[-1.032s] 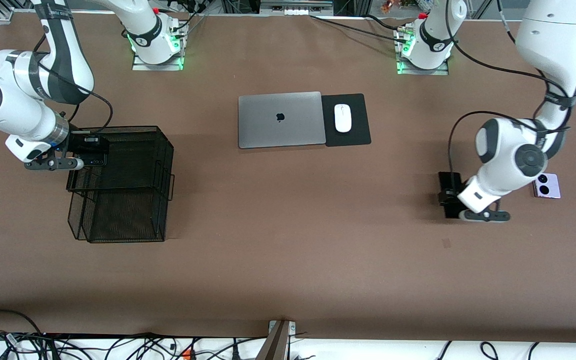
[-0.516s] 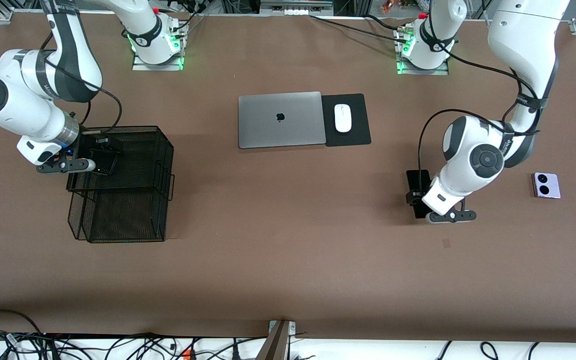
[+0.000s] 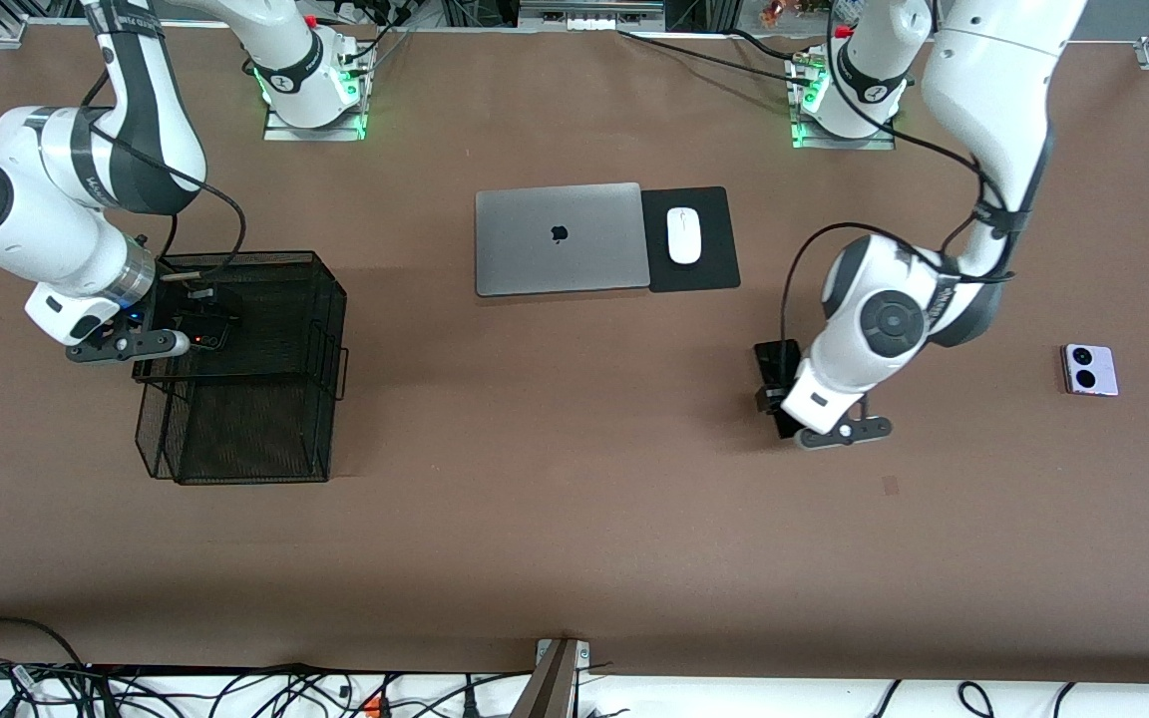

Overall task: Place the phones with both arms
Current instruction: 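Release the flip phone in the basket while the left gripper carries the bar phone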

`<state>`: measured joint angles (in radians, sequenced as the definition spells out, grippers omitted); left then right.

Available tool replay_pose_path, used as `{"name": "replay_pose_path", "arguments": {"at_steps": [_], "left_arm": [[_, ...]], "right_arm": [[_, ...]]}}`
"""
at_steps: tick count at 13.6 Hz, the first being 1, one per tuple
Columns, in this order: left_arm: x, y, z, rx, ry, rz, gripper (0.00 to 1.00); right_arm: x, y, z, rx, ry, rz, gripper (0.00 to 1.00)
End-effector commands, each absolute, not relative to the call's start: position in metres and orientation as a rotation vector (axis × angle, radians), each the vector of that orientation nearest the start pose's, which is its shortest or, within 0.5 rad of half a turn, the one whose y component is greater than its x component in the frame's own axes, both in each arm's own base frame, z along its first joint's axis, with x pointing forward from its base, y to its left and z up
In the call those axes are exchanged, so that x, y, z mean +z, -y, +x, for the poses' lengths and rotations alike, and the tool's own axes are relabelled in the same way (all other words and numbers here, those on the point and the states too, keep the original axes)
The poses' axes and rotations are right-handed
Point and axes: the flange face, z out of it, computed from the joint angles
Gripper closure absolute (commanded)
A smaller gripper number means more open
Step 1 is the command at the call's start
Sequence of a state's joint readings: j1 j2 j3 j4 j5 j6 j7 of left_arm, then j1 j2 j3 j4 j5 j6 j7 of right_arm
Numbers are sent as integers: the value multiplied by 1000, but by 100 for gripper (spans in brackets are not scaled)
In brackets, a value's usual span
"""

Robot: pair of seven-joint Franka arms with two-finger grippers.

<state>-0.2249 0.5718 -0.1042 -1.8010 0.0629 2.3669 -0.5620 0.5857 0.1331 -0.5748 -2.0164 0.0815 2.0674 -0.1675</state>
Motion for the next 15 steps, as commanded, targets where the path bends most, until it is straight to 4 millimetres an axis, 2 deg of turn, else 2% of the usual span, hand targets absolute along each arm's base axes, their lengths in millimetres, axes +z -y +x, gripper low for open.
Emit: {"name": "replay_pose_path", "arguments": {"at_steps": [1, 2, 3, 5, 7, 10, 12, 15], "left_arm": [[228, 251, 631, 14, 400, -3119, 100], [224, 269, 629, 14, 422, -3115, 100], [221, 289, 627, 8, 436, -3115, 100], [215, 320, 624, -4, 507, -3112, 100], [212, 350, 619, -19, 548, -3114, 100], [215, 388, 621, -67, 591, -3133, 100], [219, 407, 619, -106, 562, -3142, 100], [224, 444, 604, -141, 466, -3170, 100]], "right_arm": [[461, -19, 584, 152, 244, -3106, 0], [480, -16, 590, 166, 244, -3116, 0], [477, -18, 597, 191, 239, -3133, 0], [488, -21, 603, 162, 251, -3145, 0], [489, -20, 603, 159, 246, -3144, 0], [488, -21, 603, 164, 243, -3145, 0], [487, -18, 603, 169, 243, -3144, 0], [483, -25, 600, 199, 254, -3140, 0]]}}
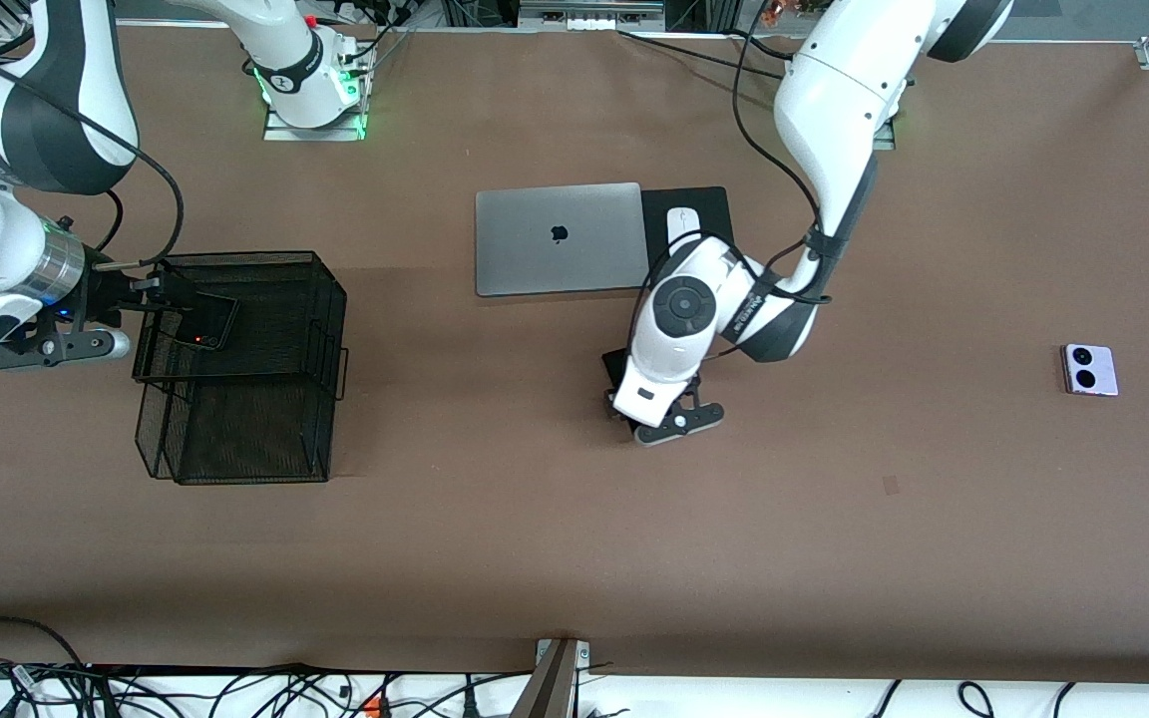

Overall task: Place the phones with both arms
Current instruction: 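Release the flip phone in the basket while the left gripper carries the bar phone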

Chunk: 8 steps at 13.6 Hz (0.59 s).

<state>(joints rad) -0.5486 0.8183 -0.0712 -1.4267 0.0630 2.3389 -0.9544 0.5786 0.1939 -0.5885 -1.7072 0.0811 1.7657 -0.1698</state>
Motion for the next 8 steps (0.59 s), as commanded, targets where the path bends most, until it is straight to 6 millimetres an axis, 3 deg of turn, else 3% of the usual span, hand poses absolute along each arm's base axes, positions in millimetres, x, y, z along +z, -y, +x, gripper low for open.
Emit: {"name": "replay_pose_path", "arguments": {"at_steps": [1, 2, 3, 4, 5, 6, 8], "left_arm": [[226, 459, 601, -187, 400, -3171, 100], [222, 471, 599, -216, 347, -3169, 100], [223, 485, 597, -251, 301, -3174, 100], [222, 498, 593, -272, 226, -3181, 100], [223, 507, 593, -292, 139, -3196, 100], [225, 511, 595, -299, 86, -3207, 100], [225, 520, 593, -298, -37, -3238, 100]], "right_arm": [[473, -20, 594, 298, 216, -3130, 0], [468, -13, 592, 343, 189, -3130, 0], [475, -1, 588, 354, 154, -3118, 0], [497, 24, 575, 368, 132, -3092, 0], [533, 46, 557, 367, 91, -3045, 0], [566, 54, 551, 309, 138, -3028, 0], [595, 42, 538, 379, 180, -3004, 0]]}}
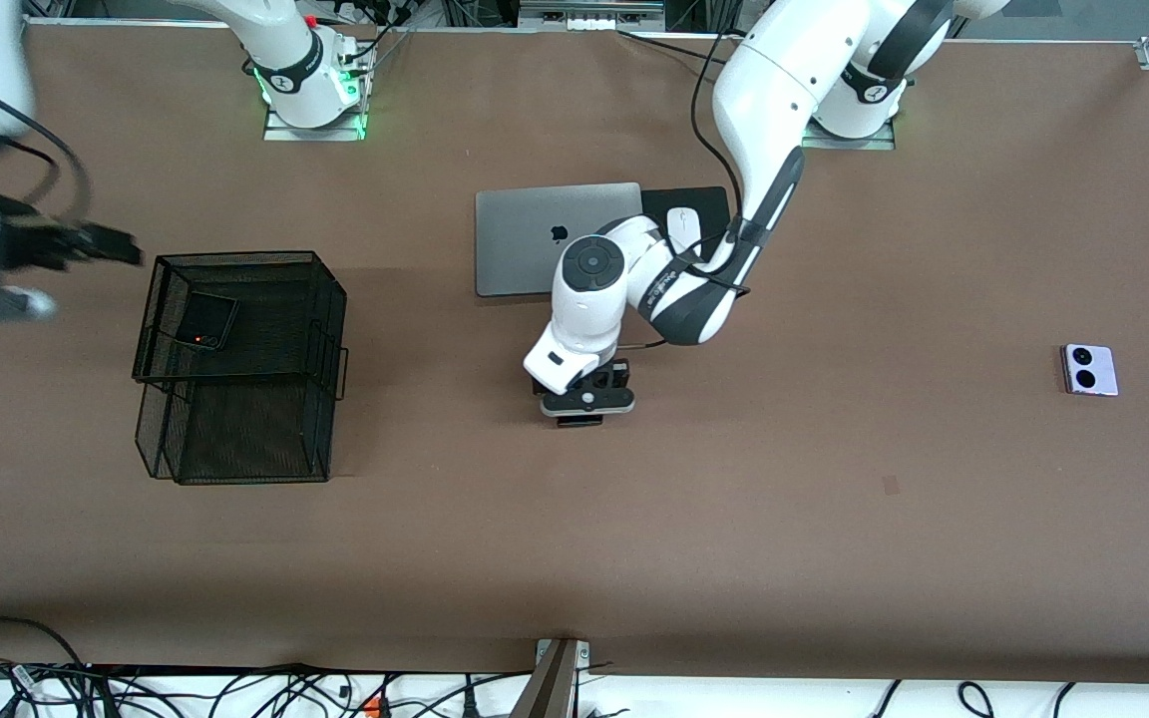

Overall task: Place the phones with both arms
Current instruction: 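Lower the black bar phone beside the laptop and open the left gripper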

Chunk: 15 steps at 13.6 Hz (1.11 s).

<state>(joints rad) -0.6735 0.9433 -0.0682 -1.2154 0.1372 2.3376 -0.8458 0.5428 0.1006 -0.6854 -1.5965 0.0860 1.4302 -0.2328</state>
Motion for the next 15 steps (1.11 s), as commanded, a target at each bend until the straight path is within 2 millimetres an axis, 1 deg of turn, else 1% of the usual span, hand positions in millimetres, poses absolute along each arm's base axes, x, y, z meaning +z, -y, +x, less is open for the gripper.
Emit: {"name": "replay_pose_path", "arguments": {"at_steps": [1, 2, 3, 4, 5, 6, 7, 8, 9, 10, 11, 12, 13, 15], "left_arm": [[227, 525, 595, -298, -19, -3262, 100], [225, 533, 591, -300, -27, -3268, 100], [223, 537, 589, -303, -24, -3270, 100], [224, 540, 588, -305, -18, -3276, 100], [225, 546, 583, -301, 0, -3282, 100], [223, 558, 571, -292, 46, -3287, 100], [223, 571, 558, -289, 57, -3289, 100], [223, 579, 550, -293, 43, -3285, 100], [220, 582, 546, -288, 48, -3284, 100], [219, 589, 540, -288, 45, -3286, 100], [220, 593, 538, -296, 42, -3290, 100], [220, 595, 539, -306, 41, -3296, 100], [216, 597, 540, -309, 39, -3297, 100], [212, 598, 545, -326, 40, -3300, 100]], "right_arm": [[609, 30, 538, 371, 168, -3024, 0], [622, 2, 540, 347, 179, -3031, 0], [631, -23, 539, 326, 171, -3050, 0], [636, -42, 540, 312, 155, -3071, 0], [634, -52, 540, 316, 159, -3097, 0], [628, -55, 544, 324, 150, -3108, 0], [626, -59, 548, 299, 138, -3111, 0], [624, -61, 553, 272, 123, -3118, 0], [616, -60, 558, 271, 114, -3128, 0], [602, -63, 567, 290, 107, -3148, 0], [590, -63, 574, 294, 98, -3159, 0], [582, -64, 584, 258, 111, -3175, 0], [574, -63, 591, 257, 112, -3183, 0], [561, -71, 590, 299, 116, -3184, 0]]}}
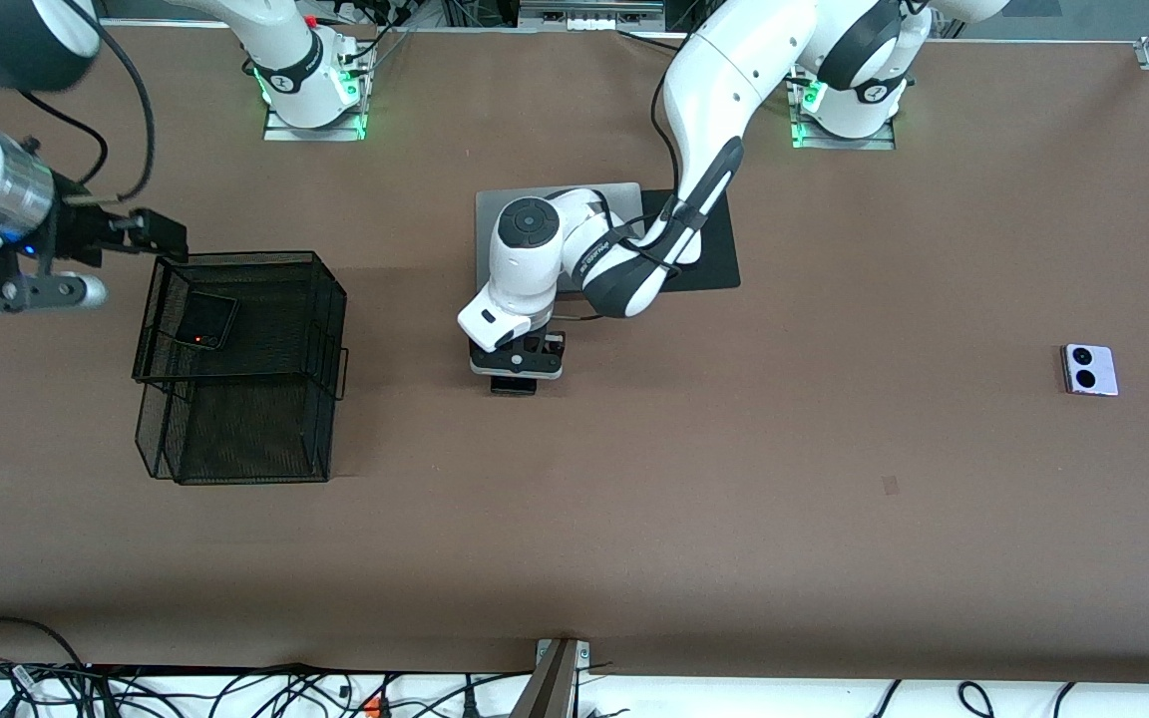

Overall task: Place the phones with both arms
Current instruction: 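Lower the black bar phone beside the laptop and open the left gripper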

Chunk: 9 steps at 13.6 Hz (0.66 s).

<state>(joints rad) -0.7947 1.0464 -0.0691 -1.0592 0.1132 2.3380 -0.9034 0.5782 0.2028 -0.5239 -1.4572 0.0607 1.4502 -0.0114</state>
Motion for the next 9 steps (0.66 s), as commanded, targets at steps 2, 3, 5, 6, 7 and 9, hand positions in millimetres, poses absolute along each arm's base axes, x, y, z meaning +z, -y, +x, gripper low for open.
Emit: {"name": "replay_pose_path", "arguments": {"at_steps": [2, 3, 5, 6, 7, 9], "left_arm": [[206, 597, 550, -366, 44, -3308, 100], [201, 595, 553, -382, 49, -3309, 100], [196, 592, 557, -414, 54, -3313, 100], [196, 592, 558, -418, 54, -3315, 100], [194, 589, 560, -416, 62, -3311, 83], [196, 587, 563, -420, 96, -3313, 0]], "right_arm": [[555, -83, 594, 287, 127, -3186, 0], [548, -92, 597, 281, 139, -3193, 0], [548, -93, 599, 268, 147, -3191, 0], [544, -94, 597, 290, 143, -3188, 0], [545, -94, 596, 295, 143, -3187, 0], [544, -93, 596, 303, 150, -3186, 0]]}}
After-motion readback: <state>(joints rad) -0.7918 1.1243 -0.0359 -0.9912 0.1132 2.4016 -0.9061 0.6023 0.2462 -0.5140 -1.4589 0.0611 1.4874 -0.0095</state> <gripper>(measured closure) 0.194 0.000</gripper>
